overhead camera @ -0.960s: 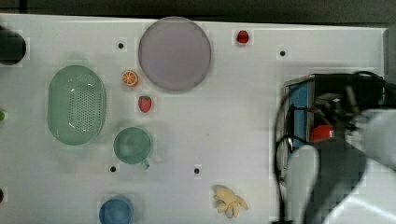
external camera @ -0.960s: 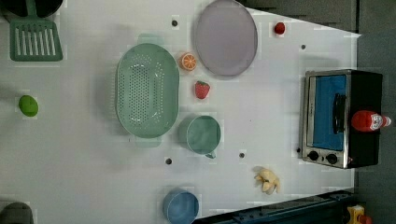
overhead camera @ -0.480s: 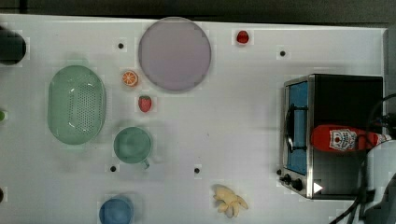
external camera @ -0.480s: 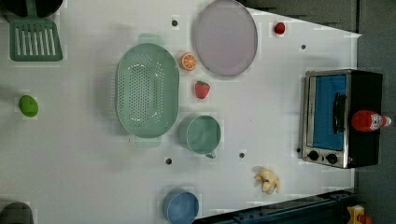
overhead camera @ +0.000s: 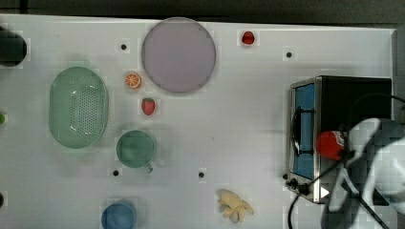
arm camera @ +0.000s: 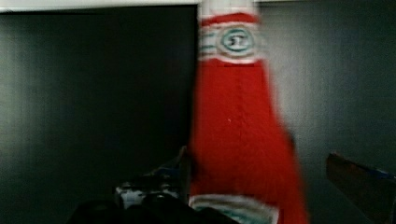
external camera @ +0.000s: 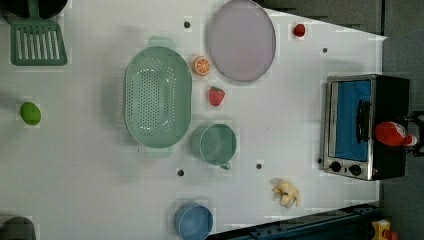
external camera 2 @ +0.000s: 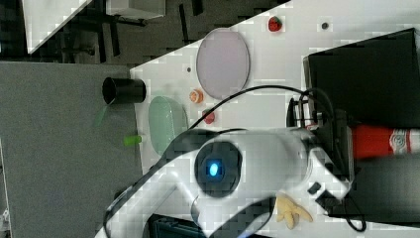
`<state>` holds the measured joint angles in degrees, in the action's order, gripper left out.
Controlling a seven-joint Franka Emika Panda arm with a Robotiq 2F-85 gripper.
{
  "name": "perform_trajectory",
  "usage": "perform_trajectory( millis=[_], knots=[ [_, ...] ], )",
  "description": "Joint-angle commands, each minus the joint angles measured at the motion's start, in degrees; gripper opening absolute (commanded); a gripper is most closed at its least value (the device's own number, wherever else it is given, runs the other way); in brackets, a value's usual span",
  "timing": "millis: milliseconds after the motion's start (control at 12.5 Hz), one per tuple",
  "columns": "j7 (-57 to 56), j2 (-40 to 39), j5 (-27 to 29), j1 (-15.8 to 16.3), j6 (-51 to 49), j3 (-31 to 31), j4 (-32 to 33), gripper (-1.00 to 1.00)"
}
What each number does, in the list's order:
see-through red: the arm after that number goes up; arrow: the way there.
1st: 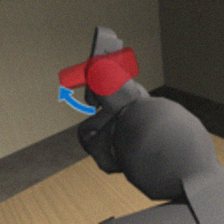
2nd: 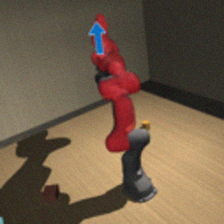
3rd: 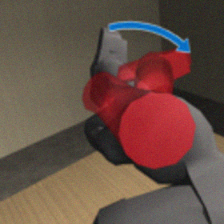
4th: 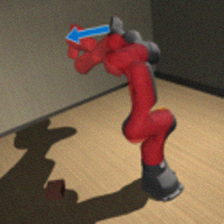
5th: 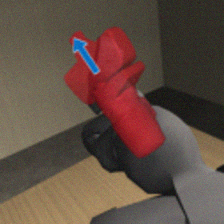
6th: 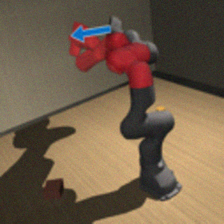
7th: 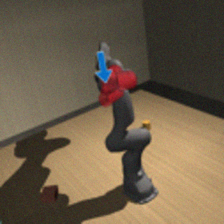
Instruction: Pick Ketchup from oven and place it on table.
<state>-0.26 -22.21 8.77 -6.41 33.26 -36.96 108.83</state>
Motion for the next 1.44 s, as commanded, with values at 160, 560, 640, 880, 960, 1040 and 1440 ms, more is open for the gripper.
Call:
perform_trajectory(
  millis=[160,560,640,880,960,1040,1440],
  knots=[
    [3.0,5.1,1.1,1.7,0.7,0.3,1.1,0.23],
    [2.8,9.6,-1.5,5.6,-8.4,1.7,-6.3,0.23],
    [2.8,10.6,-2.7,7.1,-10.9,2.9,-8.1,0.23],
    [2.8,14.0,-3.2,12.4,-13.3,12.8,-10.0,0.23],
    [2.8,13.9,-3.2,13.3,-13.4,16.0,-9.7,0.23],
    [2.8,13.9,-3.2,13.8,-13.4,18.2,-9.1,0.23],
    [2.8,13.9,-3.3,15.8,-9.6,27.0,0.9,0.23]
  ],
)
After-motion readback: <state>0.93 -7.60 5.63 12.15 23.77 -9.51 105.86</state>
